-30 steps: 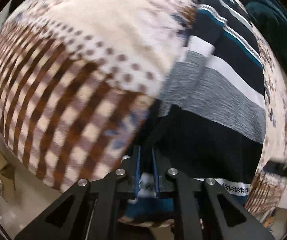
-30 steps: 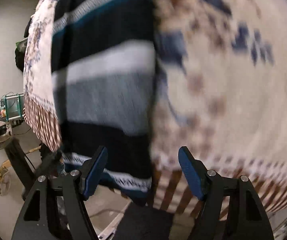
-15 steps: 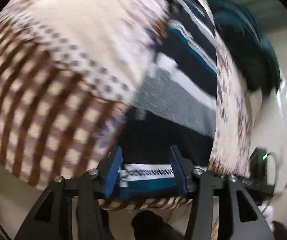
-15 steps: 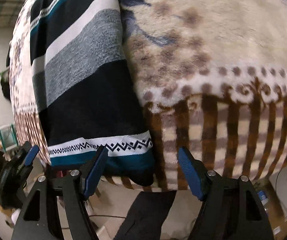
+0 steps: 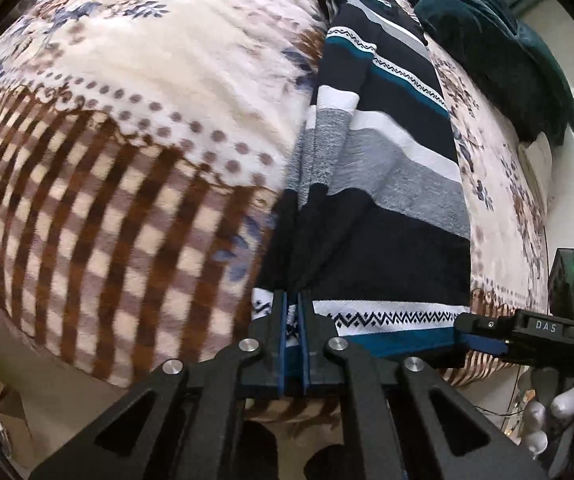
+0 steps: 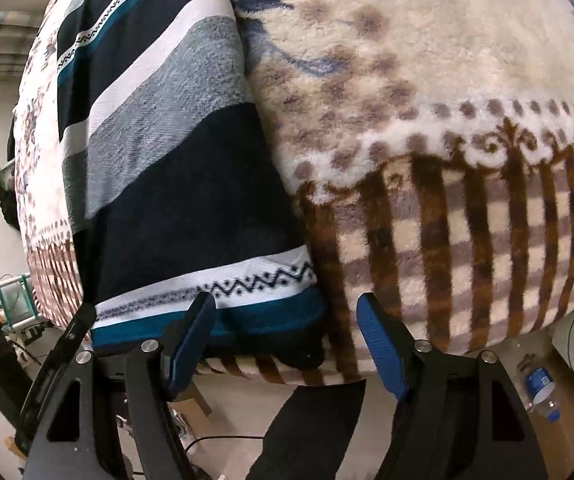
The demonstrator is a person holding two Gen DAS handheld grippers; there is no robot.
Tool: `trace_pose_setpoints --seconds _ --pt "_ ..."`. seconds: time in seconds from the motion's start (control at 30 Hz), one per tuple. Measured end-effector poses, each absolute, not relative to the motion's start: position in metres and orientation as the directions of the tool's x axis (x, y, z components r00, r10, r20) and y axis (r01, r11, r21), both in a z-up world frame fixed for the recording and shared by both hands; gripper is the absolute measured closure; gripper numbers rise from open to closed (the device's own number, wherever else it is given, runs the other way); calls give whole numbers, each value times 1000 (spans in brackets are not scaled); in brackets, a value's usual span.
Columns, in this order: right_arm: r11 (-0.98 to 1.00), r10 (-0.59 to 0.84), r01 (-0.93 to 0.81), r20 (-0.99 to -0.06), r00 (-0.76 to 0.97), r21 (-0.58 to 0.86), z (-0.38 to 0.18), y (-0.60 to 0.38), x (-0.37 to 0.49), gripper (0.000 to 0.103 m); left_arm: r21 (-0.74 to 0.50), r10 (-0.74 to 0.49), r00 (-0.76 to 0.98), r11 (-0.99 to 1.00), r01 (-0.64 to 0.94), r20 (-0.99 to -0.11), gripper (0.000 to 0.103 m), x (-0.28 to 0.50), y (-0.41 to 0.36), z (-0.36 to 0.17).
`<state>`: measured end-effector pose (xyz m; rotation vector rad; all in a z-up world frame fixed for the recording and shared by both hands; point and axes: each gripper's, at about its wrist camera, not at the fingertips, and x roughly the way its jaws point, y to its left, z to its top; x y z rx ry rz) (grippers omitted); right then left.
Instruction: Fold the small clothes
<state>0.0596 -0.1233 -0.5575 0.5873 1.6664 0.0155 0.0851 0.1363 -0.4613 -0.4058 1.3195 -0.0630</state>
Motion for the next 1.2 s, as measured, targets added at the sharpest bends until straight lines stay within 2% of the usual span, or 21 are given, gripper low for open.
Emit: trace_pose_setpoints --seconds 0.2,0.33,0.37,0.4,0.57,0.63,0.67,0.7,0.73,0.77,0.8,0.87,0.97,1.03,1.13,1.17,1.2 --pt "855 411 371 -910 -55 363 -568 -114 56 28 -307 -261 218 927 -216 -940 100 86 149 -482" --pt "801 493 401 -870 -18 445 -584 -123 53 30 -311 -270 195 923 -228 -943 100 87 150 -490" --pt "785 515 402 -857 2 472 -587 -124 52 57 -304 -263 192 925 -228 -946 100 88 148 -490" --pt "778 523 395 -852 22 488 -587 -124 51 92 -290 -251 188 930 -225 -950 100 89 144 -491" --pt "816 494 356 -869 -21 455 -595 -120 38 92 -306 -275 150 918 -252 -950 99 84 149 -498" --pt "821 496 338 -868 -26 460 -597 -118 43 85 -364 -323 184 888 -279 -928 98 84 155 -493" --pt "804 518 361 -855 -32 473 -598 -119 46 82 -404 -354 212 870 -283 -911 89 85 158 -489" --pt "783 541 390 -840 -45 484 -600 -121 50 79 -454 -392 250 846 -280 -885 67 87 162 -486" --pt "774 550 402 -834 -45 489 -600 -124 51 76 -508 -435 287 817 -273 -854 54 92 165 -484" --pt "756 562 413 -827 -12 508 -597 -128 55 67 -542 -460 313 795 -273 -831 31 98 167 -484" --pt "747 569 411 -822 11 522 -595 -131 56 52 -564 -476 326 779 -274 -817 29 103 168 -487" --pt "748 566 383 -823 59 542 -594 -133 64 41 -600 -516 322 751 -276 -794 29 117 167 -497" --pt "740 576 392 -816 51 547 -606 -132 71 41 -597 -542 259 765 -243 -800 29 138 152 -518" --pt "706 617 401 -785 57 584 -615 -129 75 38 -555 -524 189 808 -196 -830 29 149 137 -530" --pt "635 694 392 -715 90 666 -621 -131 77 38 -517 -490 196 847 -124 -850 31 152 123 -525" --pt "616 714 387 -694 94 686 -624 -127 77 41 -504 -478 202 858 -102 -855 56 151 119 -522" --pt "616 717 379 -691 94 691 -626 -122 77 45 -473 -452 203 878 -71 -869 94 148 115 -519"
